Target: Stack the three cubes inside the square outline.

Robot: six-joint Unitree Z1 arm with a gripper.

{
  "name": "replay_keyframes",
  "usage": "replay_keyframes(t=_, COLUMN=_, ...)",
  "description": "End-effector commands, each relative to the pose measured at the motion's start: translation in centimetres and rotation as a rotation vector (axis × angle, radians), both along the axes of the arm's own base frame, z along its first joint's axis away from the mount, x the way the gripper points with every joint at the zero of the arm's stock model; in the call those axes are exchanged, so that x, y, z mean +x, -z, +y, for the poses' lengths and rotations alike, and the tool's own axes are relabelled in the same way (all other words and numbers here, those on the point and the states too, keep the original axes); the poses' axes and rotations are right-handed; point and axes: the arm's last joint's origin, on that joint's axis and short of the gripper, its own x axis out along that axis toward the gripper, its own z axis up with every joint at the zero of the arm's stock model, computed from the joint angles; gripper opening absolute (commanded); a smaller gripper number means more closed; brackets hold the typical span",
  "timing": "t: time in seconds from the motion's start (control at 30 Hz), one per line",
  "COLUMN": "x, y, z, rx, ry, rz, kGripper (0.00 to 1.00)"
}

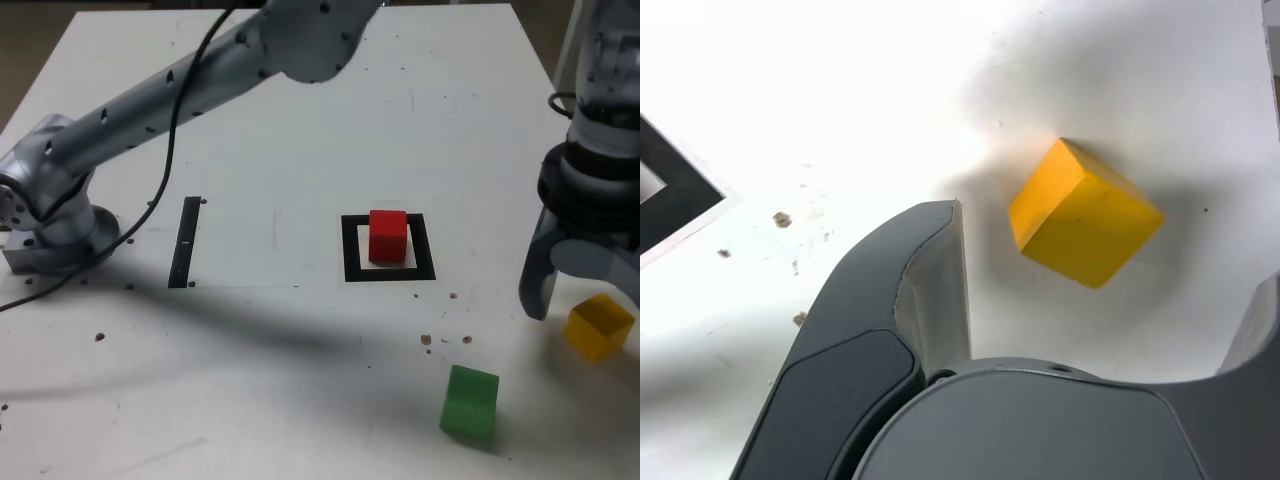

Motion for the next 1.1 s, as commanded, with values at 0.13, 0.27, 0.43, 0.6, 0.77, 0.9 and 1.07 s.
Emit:
replay_keyframes(t=0.13, x=0.0, y=0.0, z=0.0, rx=0.005, ry=0.024, rz=0.001, kGripper=1.0)
replay_keyframes(t=0.27, x=0.0, y=-0.2, z=0.0, rx=0.011, ry=0.095, rz=0.001, kGripper=1.0)
replay_keyframes(t=0.43, x=-0.3, y=-0.9, z=-0.2, rx=0.029, ry=0.266, rz=-0.01, kGripper=0.99)
replay_keyframes(t=0.6, x=-0.5, y=-1.7, z=-0.3, rx=0.057, ry=0.43, rz=-0.031, kGripper=0.98)
replay_keyframes(t=0.77, x=-0.5, y=-1.7, z=-0.3, rx=0.081, ry=0.499, rz=-0.03, kGripper=0.98)
replay_keyframes(t=0.9, x=-0.4, y=-1.5, z=-0.2, rx=0.098, ry=0.511, rz=-0.024, kGripper=0.97)
replay_keyframes(t=1.07, x=-0.1, y=-1.0, z=-0.2, rx=0.115, ry=0.516, rz=-0.021, kGripper=0.97)
